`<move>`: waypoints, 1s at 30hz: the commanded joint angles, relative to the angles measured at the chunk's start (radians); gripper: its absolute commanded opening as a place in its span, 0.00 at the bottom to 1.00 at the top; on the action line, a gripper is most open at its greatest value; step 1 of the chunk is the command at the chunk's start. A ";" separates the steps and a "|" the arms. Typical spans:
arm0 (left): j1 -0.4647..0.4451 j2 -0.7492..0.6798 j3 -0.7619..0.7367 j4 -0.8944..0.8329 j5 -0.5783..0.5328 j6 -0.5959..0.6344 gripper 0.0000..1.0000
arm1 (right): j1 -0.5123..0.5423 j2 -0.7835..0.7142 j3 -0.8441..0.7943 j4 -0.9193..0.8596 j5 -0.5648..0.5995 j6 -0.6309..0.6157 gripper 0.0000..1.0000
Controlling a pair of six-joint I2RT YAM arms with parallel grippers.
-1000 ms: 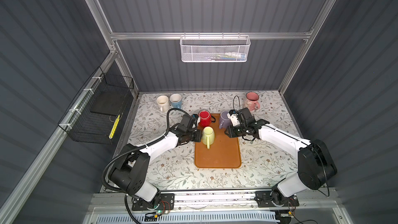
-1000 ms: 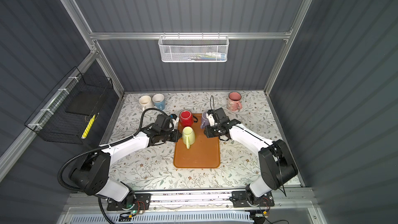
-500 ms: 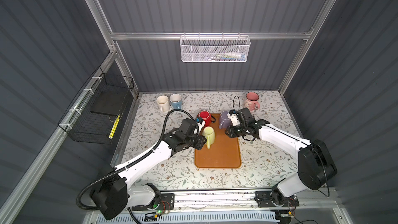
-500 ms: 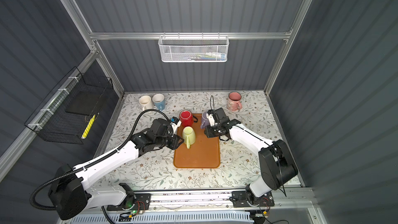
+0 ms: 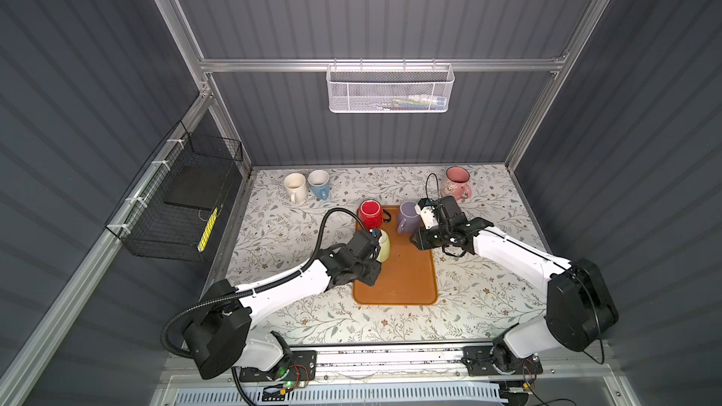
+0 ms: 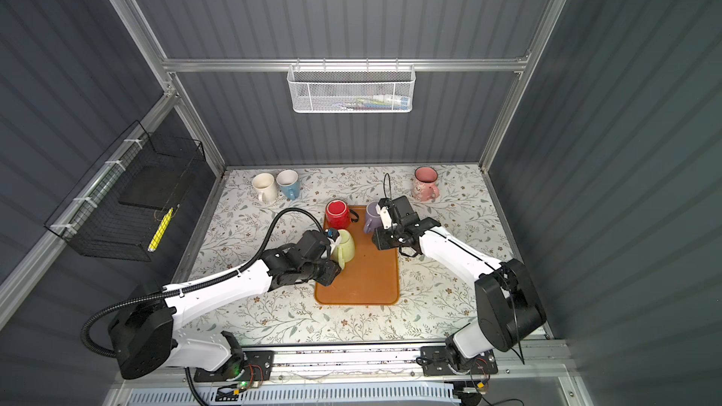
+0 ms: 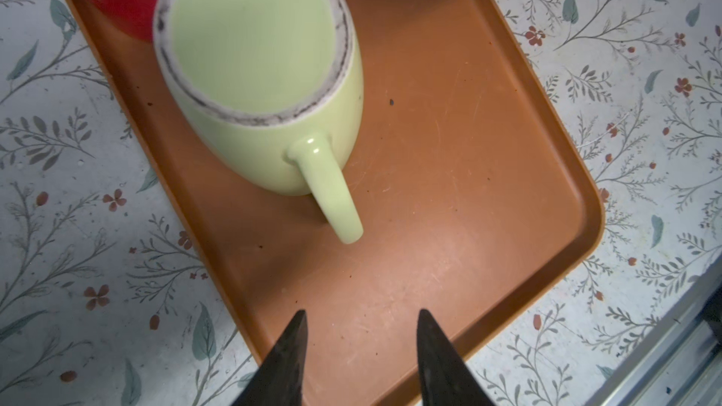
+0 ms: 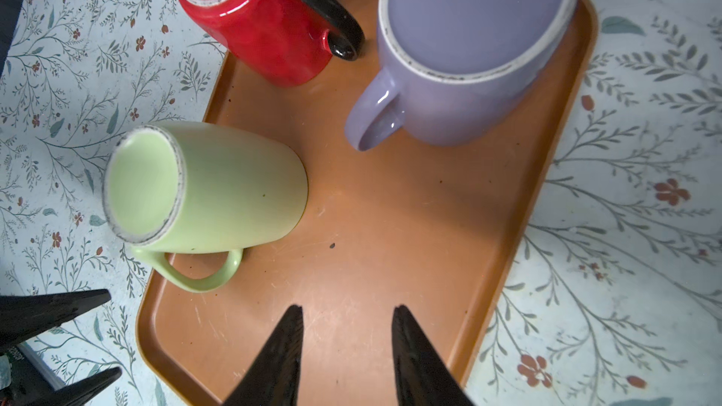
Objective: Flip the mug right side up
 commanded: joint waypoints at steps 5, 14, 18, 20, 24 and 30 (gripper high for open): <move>-0.001 0.052 0.011 0.057 -0.092 -0.049 0.47 | -0.013 -0.016 0.014 -0.047 0.025 -0.016 0.40; -0.005 0.114 0.015 0.083 -0.129 -0.063 0.50 | -0.019 -0.003 0.020 -0.046 0.022 -0.015 0.41; -0.005 0.140 0.018 0.094 -0.129 -0.076 0.51 | -0.024 -0.017 -0.004 -0.033 0.021 -0.010 0.41; -0.005 0.159 0.029 0.098 -0.123 -0.081 0.51 | -0.027 -0.015 -0.009 -0.030 0.018 -0.006 0.41; -0.005 0.190 0.047 0.104 -0.126 -0.092 0.51 | -0.027 -0.014 -0.015 -0.030 0.017 0.001 0.41; -0.004 0.176 0.068 0.084 -0.115 -0.109 0.51 | -0.031 -0.016 -0.030 -0.030 0.018 0.001 0.41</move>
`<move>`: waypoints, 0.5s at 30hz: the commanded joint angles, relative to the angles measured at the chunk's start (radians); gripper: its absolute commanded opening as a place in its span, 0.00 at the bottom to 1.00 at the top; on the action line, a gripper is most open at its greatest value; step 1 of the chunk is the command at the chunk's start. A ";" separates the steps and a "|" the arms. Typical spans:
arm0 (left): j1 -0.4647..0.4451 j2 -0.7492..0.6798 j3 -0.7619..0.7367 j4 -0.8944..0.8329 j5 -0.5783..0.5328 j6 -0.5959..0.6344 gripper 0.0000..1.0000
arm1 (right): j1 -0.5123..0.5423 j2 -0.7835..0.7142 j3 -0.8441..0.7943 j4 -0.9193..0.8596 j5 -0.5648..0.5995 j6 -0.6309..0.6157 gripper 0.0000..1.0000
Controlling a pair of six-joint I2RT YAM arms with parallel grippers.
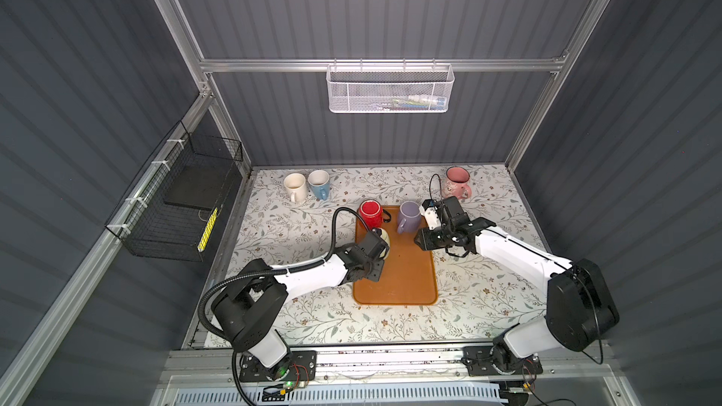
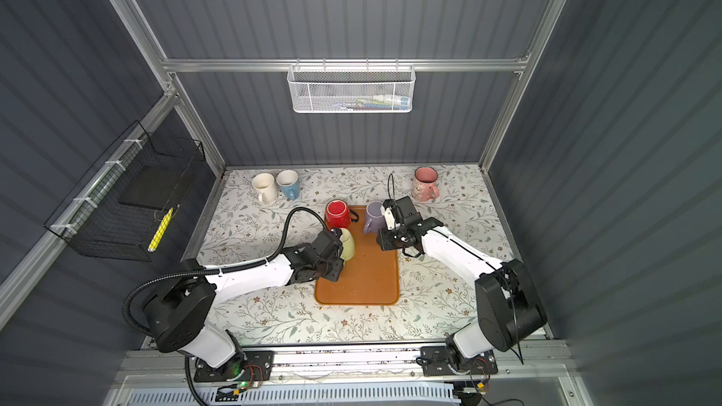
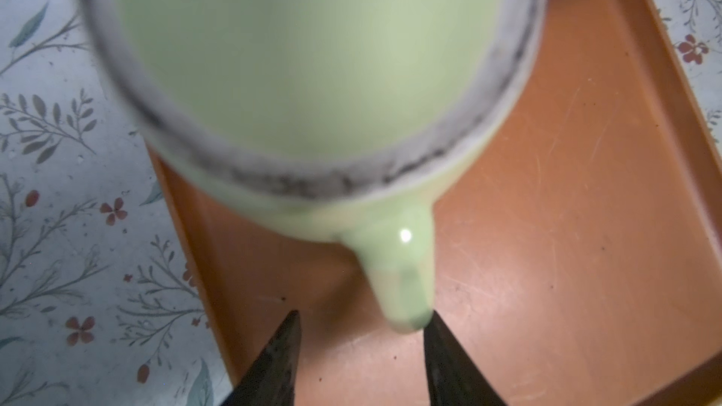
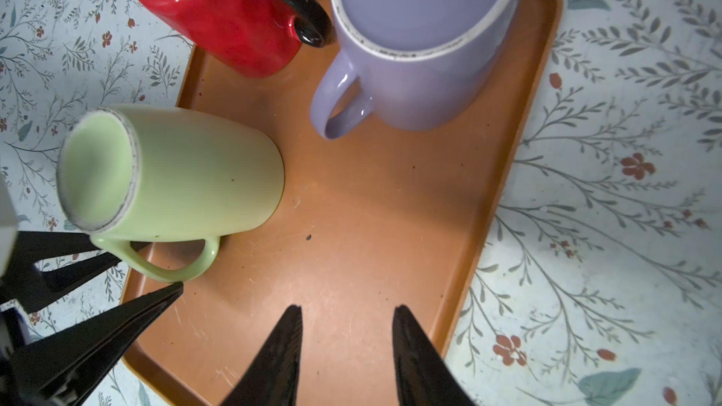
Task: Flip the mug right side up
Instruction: 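Lower the left gripper into the green mug's rim and close it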
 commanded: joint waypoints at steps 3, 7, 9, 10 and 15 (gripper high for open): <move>-0.005 -0.065 0.020 -0.006 0.018 -0.058 0.51 | -0.010 -0.012 -0.016 -0.004 0.001 -0.001 0.41; -0.005 -0.078 0.015 -0.001 -0.013 -0.095 0.52 | -0.011 0.003 -0.016 0.040 -0.013 0.006 0.41; -0.005 -0.061 0.018 0.004 -0.033 -0.114 0.53 | -0.012 0.011 -0.008 0.043 -0.024 0.009 0.41; -0.005 -0.050 0.021 0.015 -0.033 -0.120 0.53 | -0.012 0.014 -0.006 0.044 -0.026 0.007 0.41; -0.005 0.006 0.049 0.062 0.002 -0.146 0.54 | -0.013 0.009 -0.006 0.048 -0.020 0.003 0.41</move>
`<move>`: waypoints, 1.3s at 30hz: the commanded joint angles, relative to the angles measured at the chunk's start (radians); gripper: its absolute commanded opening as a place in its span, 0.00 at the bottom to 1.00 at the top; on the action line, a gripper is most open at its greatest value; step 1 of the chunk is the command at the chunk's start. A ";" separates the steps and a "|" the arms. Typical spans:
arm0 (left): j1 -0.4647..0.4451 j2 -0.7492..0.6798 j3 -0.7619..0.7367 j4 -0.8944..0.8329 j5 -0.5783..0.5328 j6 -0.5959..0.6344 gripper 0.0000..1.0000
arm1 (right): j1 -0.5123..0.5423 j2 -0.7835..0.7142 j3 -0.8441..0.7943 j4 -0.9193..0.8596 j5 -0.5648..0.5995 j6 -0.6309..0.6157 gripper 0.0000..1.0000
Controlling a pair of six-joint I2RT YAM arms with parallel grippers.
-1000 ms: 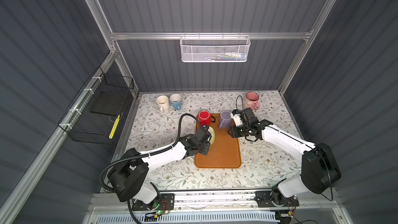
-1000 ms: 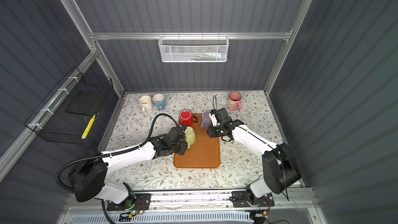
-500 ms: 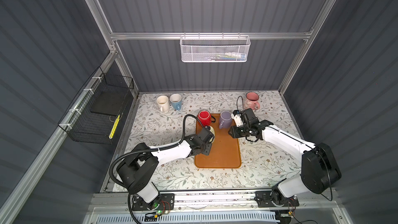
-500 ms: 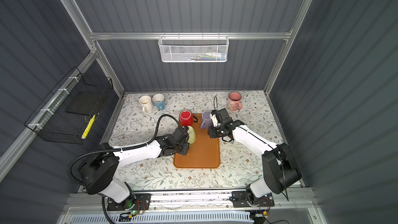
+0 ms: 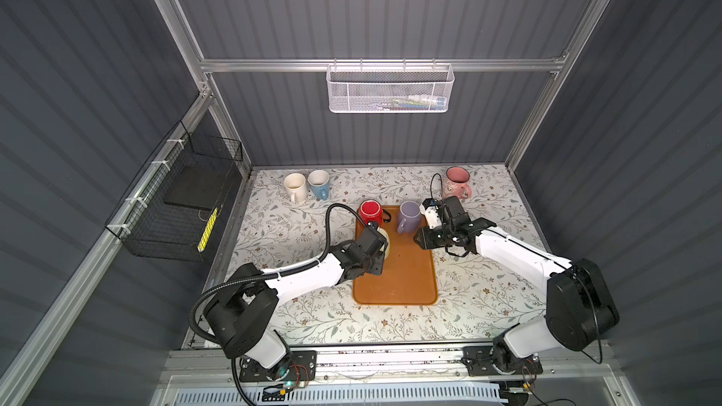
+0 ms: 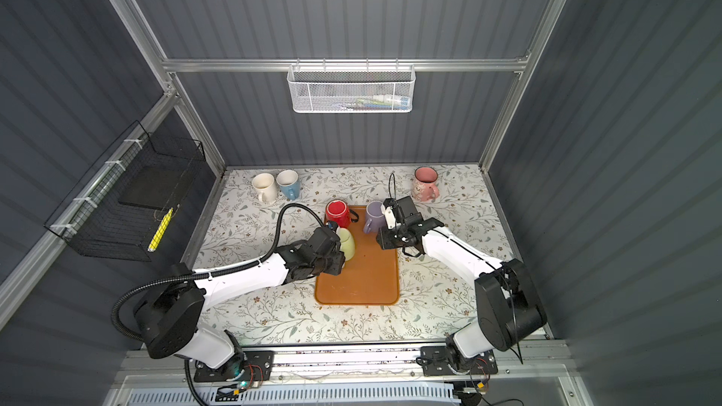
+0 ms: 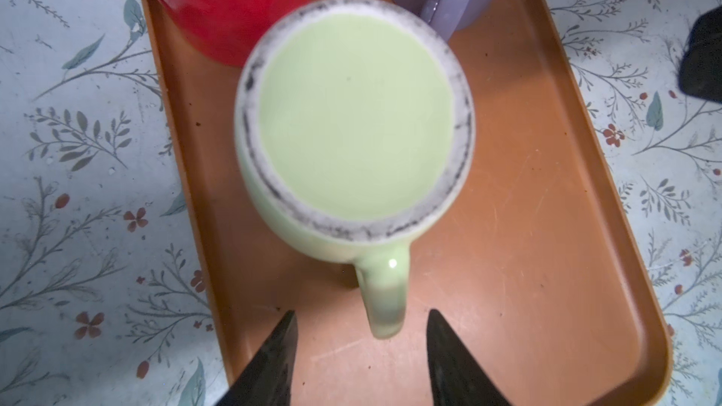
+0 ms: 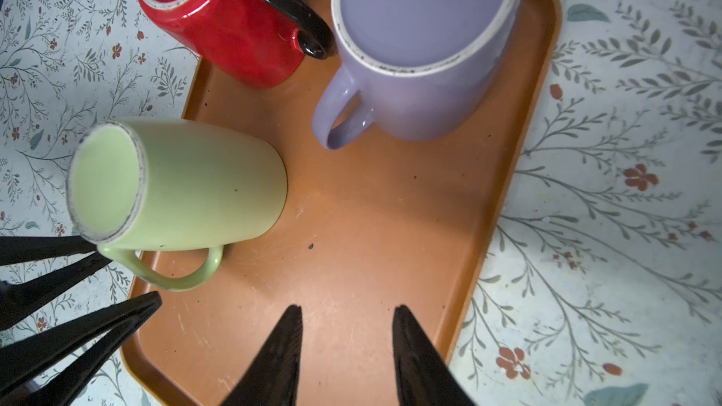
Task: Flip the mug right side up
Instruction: 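Lower the left gripper into the green mug's rim and close it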
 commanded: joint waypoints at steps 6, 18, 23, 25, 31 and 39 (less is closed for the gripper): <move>-0.005 0.083 0.037 0.052 -0.020 -0.065 0.54 | -0.009 0.005 -0.018 0.023 -0.008 0.002 0.41; -0.007 0.137 0.025 0.099 -0.023 -0.071 0.52 | -0.024 0.013 -0.031 0.050 -0.022 0.003 0.41; -0.013 0.159 0.025 0.104 -0.020 -0.060 0.49 | -0.028 0.012 -0.039 0.057 -0.023 0.006 0.41; -0.014 0.161 0.025 0.100 -0.020 -0.057 0.47 | -0.027 0.009 -0.041 0.058 -0.023 0.006 0.41; -0.015 0.136 0.022 0.072 -0.047 -0.041 0.38 | -0.032 0.000 -0.046 0.057 -0.022 0.007 0.41; -0.014 0.120 0.021 0.059 -0.062 -0.031 0.24 | -0.032 -0.001 -0.044 0.058 -0.022 0.010 0.41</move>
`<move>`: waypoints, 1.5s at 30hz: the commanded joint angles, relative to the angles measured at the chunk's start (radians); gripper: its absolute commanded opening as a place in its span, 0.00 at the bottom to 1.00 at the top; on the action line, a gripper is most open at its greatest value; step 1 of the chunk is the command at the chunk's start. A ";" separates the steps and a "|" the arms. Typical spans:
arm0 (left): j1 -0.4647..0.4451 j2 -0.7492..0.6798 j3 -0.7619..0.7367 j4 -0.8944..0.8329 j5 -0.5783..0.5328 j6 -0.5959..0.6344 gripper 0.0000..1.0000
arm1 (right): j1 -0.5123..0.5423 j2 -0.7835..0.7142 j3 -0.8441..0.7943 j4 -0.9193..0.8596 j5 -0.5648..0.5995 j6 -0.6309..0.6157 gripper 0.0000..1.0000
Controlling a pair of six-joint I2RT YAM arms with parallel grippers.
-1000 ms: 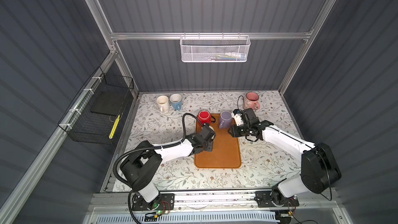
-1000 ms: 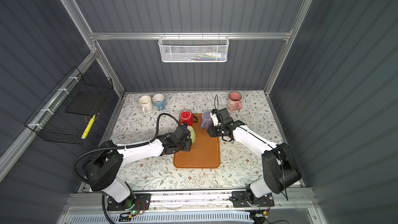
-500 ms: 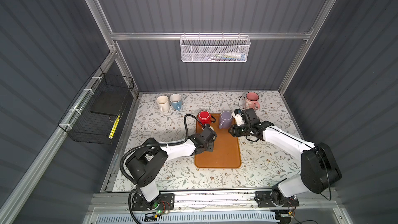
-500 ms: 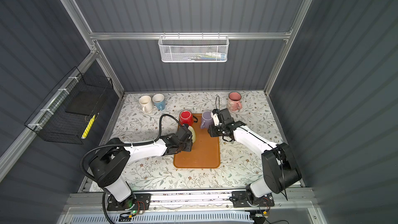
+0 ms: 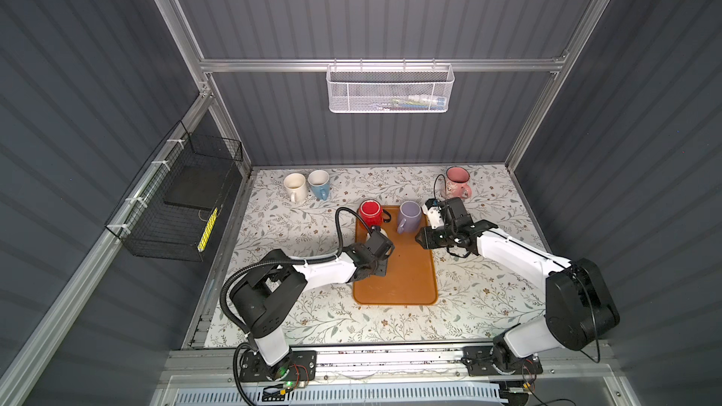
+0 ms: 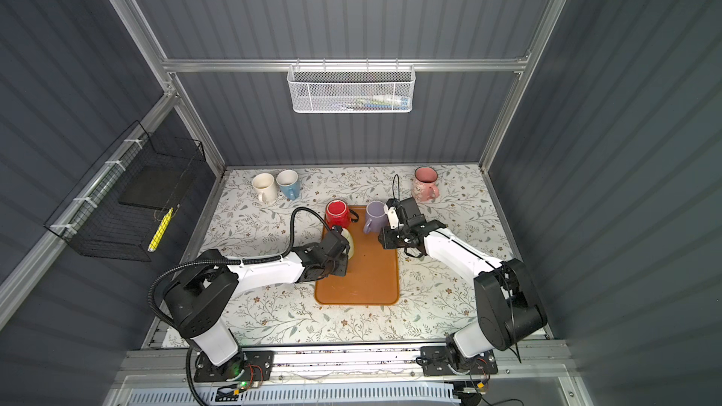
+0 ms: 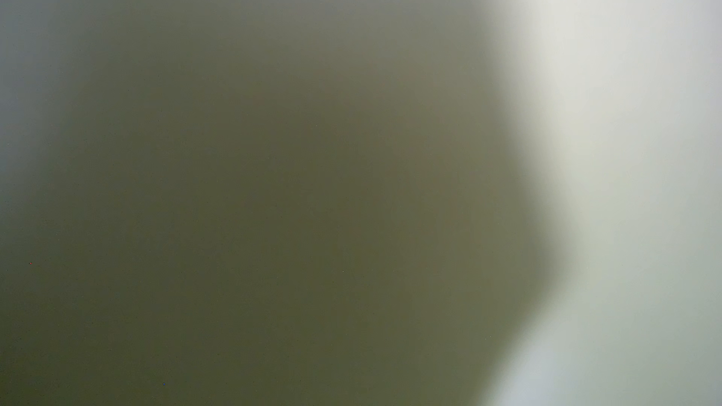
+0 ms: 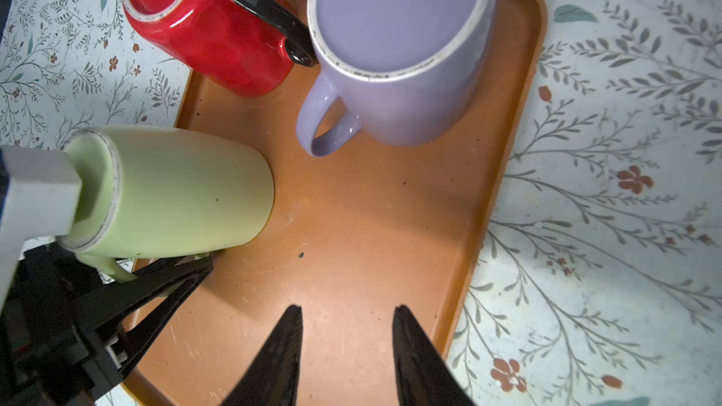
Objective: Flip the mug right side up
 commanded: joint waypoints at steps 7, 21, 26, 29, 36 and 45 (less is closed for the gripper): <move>-0.006 -0.040 0.024 -0.033 -0.024 0.034 0.09 | -0.003 -0.007 -0.009 0.002 0.000 0.007 0.41; -0.004 -0.149 0.041 -0.002 0.011 0.121 0.01 | -0.084 -0.031 -0.066 0.067 -0.102 0.040 0.40; 0.009 -0.166 0.063 0.026 0.051 0.156 0.01 | -0.130 -0.068 -0.094 0.088 -0.169 0.056 0.40; 0.029 -0.176 0.052 0.057 0.090 0.156 0.00 | -0.158 -0.091 -0.118 0.105 -0.201 0.073 0.40; 0.085 -0.241 0.020 0.126 0.187 0.150 0.00 | -0.202 -0.125 -0.159 0.134 -0.250 0.096 0.40; 0.163 -0.315 0.008 0.210 0.374 0.163 0.00 | -0.276 -0.184 -0.240 0.276 -0.405 0.163 0.41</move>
